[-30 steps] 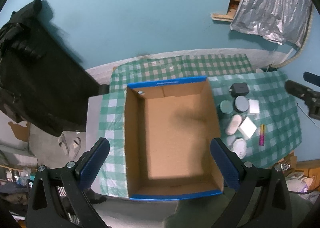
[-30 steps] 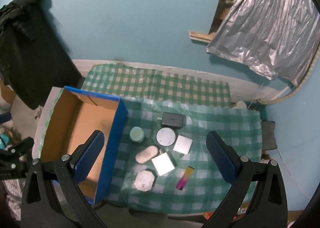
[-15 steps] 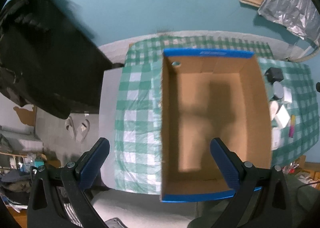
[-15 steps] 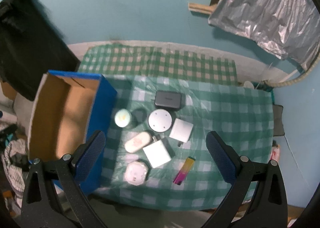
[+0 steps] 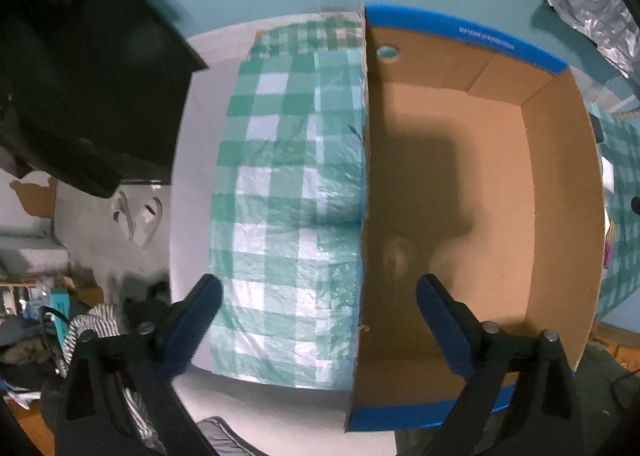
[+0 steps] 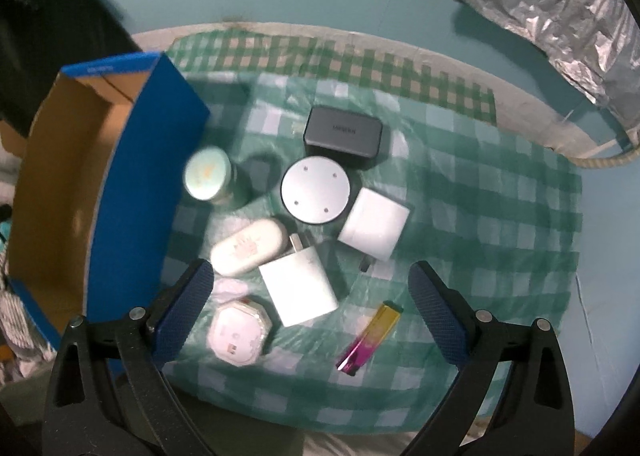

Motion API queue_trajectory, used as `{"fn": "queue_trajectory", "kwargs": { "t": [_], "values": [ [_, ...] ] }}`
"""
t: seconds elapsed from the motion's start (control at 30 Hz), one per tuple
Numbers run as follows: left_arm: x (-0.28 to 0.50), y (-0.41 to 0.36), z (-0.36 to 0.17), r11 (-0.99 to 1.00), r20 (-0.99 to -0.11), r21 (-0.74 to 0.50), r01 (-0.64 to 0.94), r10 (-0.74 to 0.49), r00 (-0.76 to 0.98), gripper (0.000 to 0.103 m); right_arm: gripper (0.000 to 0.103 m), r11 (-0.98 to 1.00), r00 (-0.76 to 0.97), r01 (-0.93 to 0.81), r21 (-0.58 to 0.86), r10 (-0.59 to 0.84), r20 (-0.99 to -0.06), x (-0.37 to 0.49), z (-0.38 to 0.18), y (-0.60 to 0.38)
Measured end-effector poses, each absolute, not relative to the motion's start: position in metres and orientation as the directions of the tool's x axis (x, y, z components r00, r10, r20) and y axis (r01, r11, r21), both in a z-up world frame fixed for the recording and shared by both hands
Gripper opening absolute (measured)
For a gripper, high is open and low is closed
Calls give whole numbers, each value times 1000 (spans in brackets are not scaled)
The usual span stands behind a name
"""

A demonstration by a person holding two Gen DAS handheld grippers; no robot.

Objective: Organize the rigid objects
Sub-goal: 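Grasp the cardboard box wall with the left tool while the right tool grasps the white square charger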

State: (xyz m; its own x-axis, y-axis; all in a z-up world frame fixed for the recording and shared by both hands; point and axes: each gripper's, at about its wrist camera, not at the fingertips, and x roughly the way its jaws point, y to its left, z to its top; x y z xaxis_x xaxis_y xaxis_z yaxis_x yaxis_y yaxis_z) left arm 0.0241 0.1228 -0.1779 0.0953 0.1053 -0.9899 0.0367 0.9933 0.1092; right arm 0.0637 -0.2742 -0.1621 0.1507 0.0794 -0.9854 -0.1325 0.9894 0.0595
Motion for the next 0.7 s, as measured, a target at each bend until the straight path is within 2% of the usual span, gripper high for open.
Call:
{"fn": "queue_trajectory", "kwargs": {
  "t": [0.07, 0.13, 0.2, 0.27, 0.33, 0.4, 0.5, 0.57, 0.63, 0.7],
  "values": [
    [24, 122, -187, 993, -991, 111, 36, 108, 78, 94, 98, 989, 143, -133, 60, 79, -987, 63, -170, -275],
    [24, 121, -197, 994, -993, 102, 34, 100, 57, 87, 98, 989, 138, -136, 62, 81, -987, 63, -178, -276],
    [23, 121, -209, 995, -995, 98, 33, 98, 24, 78, 97, 989, 124, -141, 52, 69, -990, 63, -186, -275],
    [21, 121, -215, 995, -996, 91, 30, 91, -3, 63, 91, 987, 103, -153, 45, 61, -993, 62, -195, -275],
    [18, 121, -222, 997, -997, 76, 21, 76, -18, 62, 89, 985, 89, -168, 45, 60, -994, 62, -202, -274],
    [14, 122, -227, 998, -998, 60, 7, 61, -35, 53, 89, 982, 84, -185, 37, 53, -995, 62, -208, -273],
    [9, 120, -230, 1000, -998, 30, -6, 30, -48, 48, 89, 977, 57, -212, 30, 43, -997, 61, -218, -269],
    [7, 117, -234, 999, -997, 45, -2, 45, -65, 41, 89, 972, 48, -232, 34, 47, -998, 61, -223, -266],
    [6, 117, -238, 999, -996, 50, -8, 49, -79, 39, 89, 967, 32, -253, 35, 45, -998, 61, -228, -261],
    [4, 118, -240, 998, -994, 53, -18, 51, -92, 30, 89, 961, 27, -276, 23, 32, -999, 61, -233, -256]
  ]
}}
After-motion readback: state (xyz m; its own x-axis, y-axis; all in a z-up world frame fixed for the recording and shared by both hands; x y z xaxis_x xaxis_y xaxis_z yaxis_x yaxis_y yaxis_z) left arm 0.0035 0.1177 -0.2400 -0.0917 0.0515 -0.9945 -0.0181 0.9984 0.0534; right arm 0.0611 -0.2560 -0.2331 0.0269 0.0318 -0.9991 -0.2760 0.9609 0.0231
